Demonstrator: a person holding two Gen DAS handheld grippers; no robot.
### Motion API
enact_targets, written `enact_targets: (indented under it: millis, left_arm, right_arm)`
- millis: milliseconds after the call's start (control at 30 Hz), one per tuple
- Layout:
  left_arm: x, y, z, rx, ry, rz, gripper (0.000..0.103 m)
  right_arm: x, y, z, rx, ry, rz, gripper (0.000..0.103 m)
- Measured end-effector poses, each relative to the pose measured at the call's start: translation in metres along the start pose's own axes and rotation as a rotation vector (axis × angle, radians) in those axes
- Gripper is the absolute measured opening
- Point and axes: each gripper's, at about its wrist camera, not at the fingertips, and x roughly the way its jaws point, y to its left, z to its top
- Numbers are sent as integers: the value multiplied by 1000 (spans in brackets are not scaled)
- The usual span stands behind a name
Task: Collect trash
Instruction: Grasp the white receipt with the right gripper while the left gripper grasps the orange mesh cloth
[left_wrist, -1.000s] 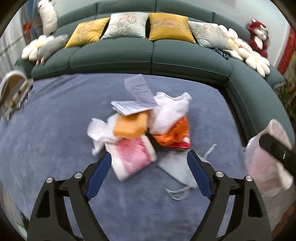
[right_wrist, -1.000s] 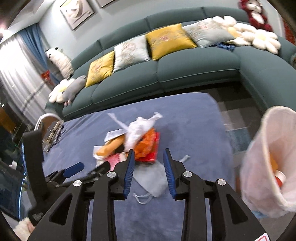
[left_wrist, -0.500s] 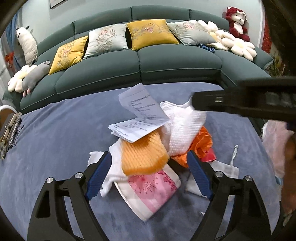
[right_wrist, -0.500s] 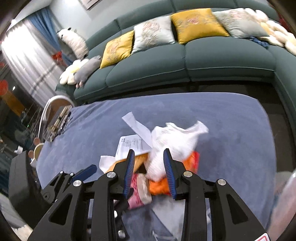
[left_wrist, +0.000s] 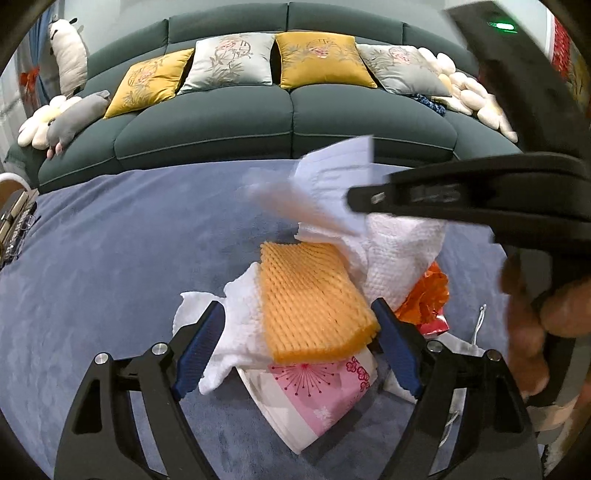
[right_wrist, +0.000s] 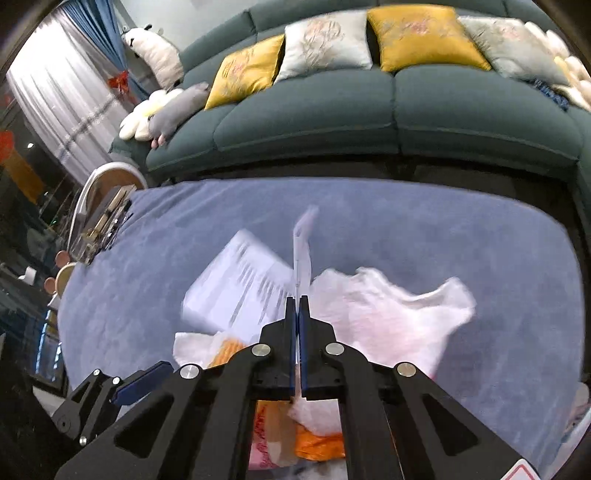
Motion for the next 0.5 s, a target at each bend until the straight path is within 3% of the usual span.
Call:
enact_targets:
  millis: [67,133,200,367,500]
  left_arm:
    - [2,0,1,1,3,0,77]
    - [6,-1,3,5,17,1,69]
    - [12,-3,4,-2,52,-12,57]
    - [15,-4,5,-23,77,-17,14]
    - [-2,-3,6,-57,37,-1,12]
  right_arm:
    - [-17,-10,0,38,-39,-2,2]
    - [-33,-21,1,82,-73,-8,2]
    - [-46,-30,1,120,-95,-12,2]
    - [-77,-44,-10,163,-139,-57,2]
    - [-97,-49,-21,176,-158,-59,2]
